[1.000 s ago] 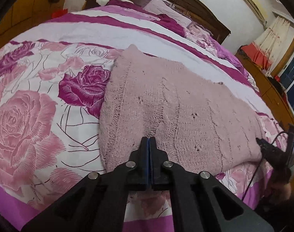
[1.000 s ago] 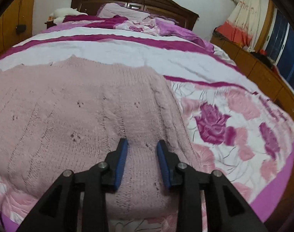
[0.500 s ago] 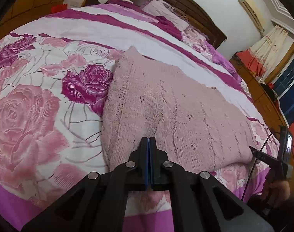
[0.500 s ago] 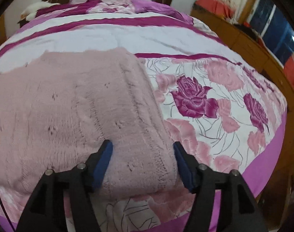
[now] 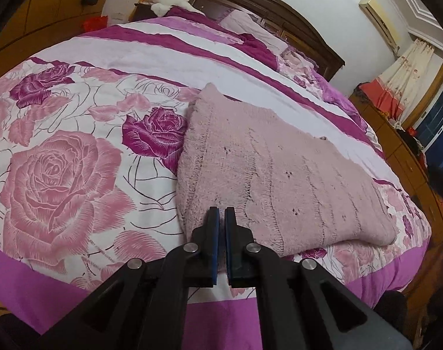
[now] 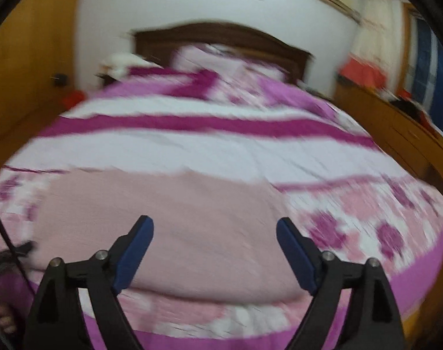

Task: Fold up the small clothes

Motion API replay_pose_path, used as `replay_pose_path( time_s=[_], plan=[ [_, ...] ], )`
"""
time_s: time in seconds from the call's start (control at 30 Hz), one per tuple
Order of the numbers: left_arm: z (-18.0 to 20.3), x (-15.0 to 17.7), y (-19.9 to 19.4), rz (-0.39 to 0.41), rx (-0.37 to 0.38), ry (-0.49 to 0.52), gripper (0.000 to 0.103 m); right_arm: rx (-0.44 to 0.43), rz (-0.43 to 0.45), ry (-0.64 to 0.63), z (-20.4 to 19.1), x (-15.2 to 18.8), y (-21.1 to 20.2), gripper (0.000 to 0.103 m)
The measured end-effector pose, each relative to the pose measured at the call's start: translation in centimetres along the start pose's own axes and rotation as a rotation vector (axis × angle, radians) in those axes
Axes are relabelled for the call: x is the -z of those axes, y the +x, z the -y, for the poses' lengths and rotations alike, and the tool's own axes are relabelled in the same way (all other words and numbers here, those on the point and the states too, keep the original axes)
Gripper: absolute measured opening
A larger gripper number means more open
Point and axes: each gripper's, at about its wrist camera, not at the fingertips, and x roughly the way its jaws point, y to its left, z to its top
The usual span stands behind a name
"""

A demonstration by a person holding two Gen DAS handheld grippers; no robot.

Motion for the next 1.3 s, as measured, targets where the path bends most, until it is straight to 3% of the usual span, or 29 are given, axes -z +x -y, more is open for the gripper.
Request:
replay_pose_path(
  time_s=[0.13,0.23,0.3,0.37,0.43,0.5,0.6,0.67,0.77,0.83,0.93,1.0,1.07,1.1,1.17,1.23,1.3],
  plan=[
    [-0.1,0.1,-0.1,0.002,-0.003,0.009,0.000,-0.221,-0.103,0.038,-3.4,-2.2,2.0,0.096],
    [-0.9,0.4,-0.7,0.005,0.006,-0.042,0.000,-0.313,-0.208,0.059,-5.8,-2.7,4.8,0.096],
    [-2.1,0.8,-2.0,0.027,0.042,-0.130,0.000,-0.322,-0.236,0.034,-7.2,-2.3,6.4,0.096],
    [-3.4,1.4,-3.1,0.080,0.097,-0.216,0.038,-0.329,-0.261,0.016,-8.3,-1.7,8.1,0.096],
    [-5.3,1.9,-3.9,0.109,0.175,-0.345,0.047,-0.336,-0.294,0.026,-8.9,-0.6,9.8,0.096],
    [-7.1,2.6,-3.3,0.061,0.240,-0.469,0.048,-0.320,-0.353,0.038,-8.8,0.8,12.1,0.096],
    [-8.2,3.6,-2.0,-0.006,0.318,-0.577,0.049,-0.294,-0.485,0.102,-7.8,3.7,16.3,0.096],
    [-8.1,3.7,-1.3,-0.026,0.375,-0.599,0.051,-0.313,-0.430,0.101,-7.6,4.2,16.2,0.100],
    [-7.3,4.2,-0.4,-0.064,0.469,-0.651,0.051,-0.311,-0.429,0.112,-8.0,4.5,16.3,0.103],
    [-6.4,4.5,0.1,-0.085,0.507,-0.657,0.051,-0.321,-0.434,0.117,-7.8,4.4,16.6,0.103],
    [-5.8,4.5,1.5,-0.075,0.471,-0.652,0.051,-0.343,-0.431,0.134,-7.4,4.4,16.7,0.103],
    [-6.2,4.1,2.4,-0.046,0.499,-0.702,0.051,-0.347,-0.422,0.124,-7.3,4.4,16.6,0.103],
    [-6.2,3.3,3.1,-0.060,0.514,-0.680,0.049,-0.335,-0.408,0.086,-7.9,4.6,16.5,0.103],
    [-6.2,2.6,3.5,-0.083,0.531,-0.654,0.044,-0.327,-0.401,0.070,-8.1,4.8,16.3,0.103],
    [-6.7,2.0,4.1,-0.110,0.526,-0.642,0.000,-0.315,-0.394,0.059,-8.2,4.9,16.2,0.103],
    [-7.7,2.2,4.6,-0.139,0.553,-0.686,0.000,-0.316,-0.396,0.070,-8.1,4.8,16.2,0.103],
    [-7.4,2.0,3.8,-0.111,0.559,-0.655,0.000,-0.326,-0.400,0.094,-7.7,4.7,16.2,0.103]
  ],
)
